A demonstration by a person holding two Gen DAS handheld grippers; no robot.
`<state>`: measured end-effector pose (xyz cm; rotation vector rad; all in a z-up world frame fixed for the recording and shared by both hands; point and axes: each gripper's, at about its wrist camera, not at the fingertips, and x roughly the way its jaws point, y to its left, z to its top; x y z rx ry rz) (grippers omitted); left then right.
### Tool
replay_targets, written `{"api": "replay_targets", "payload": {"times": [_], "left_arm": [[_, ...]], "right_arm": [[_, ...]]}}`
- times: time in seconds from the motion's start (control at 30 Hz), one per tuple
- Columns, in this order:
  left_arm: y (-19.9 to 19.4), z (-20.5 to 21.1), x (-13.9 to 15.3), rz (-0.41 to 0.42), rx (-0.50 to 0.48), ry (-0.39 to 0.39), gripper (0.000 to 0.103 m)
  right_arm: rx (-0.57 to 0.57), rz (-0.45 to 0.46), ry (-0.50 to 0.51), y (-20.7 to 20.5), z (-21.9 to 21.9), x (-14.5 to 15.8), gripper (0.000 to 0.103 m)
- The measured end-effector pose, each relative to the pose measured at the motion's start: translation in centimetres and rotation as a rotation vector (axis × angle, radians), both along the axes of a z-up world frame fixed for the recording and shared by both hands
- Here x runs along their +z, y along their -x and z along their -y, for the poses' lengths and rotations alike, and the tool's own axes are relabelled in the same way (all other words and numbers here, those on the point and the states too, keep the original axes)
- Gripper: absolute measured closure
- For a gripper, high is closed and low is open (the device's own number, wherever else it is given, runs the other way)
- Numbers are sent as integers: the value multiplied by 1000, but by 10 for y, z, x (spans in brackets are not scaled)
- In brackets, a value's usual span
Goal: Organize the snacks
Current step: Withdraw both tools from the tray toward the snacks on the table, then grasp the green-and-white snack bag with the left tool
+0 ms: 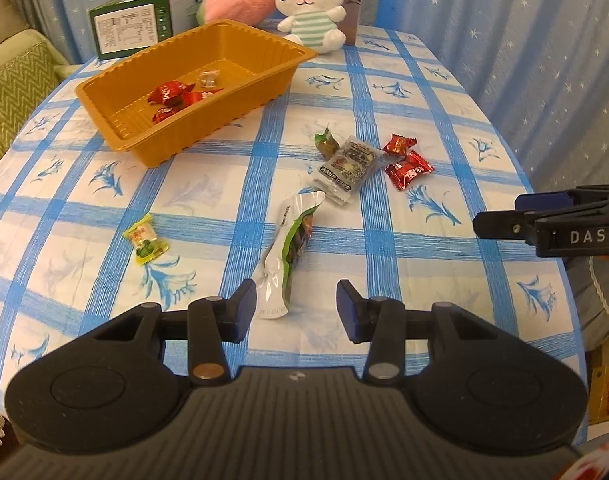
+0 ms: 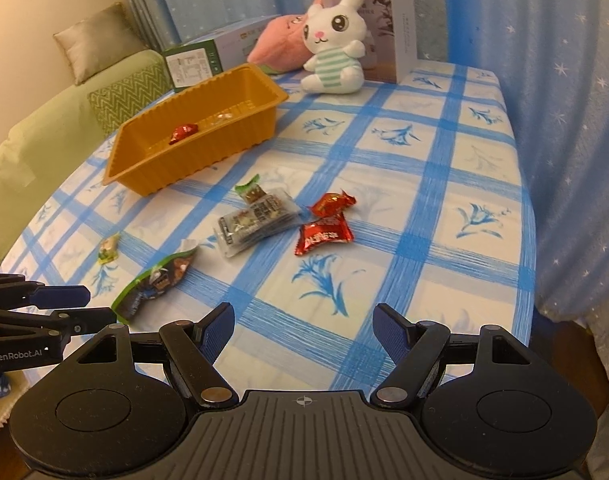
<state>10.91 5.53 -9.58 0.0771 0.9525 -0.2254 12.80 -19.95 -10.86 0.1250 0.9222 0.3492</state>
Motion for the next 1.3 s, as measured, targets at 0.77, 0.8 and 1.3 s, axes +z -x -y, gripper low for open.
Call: {"api": "replay_targets", "payload": {"times": [0.77, 0.8, 1.3], "left_arm": [[-62, 18, -36, -28, -142, -90, 69], [-63, 18, -36, -30, -144, -90, 69], [-69, 12, -38, -36, -144, -60, 82]], "right_arm": [[-146, -60, 2, -7, 23, -14, 27], [-149, -62, 2, -7, 24, -15, 27], [-143, -66, -6, -13, 18, -19, 27]]}}
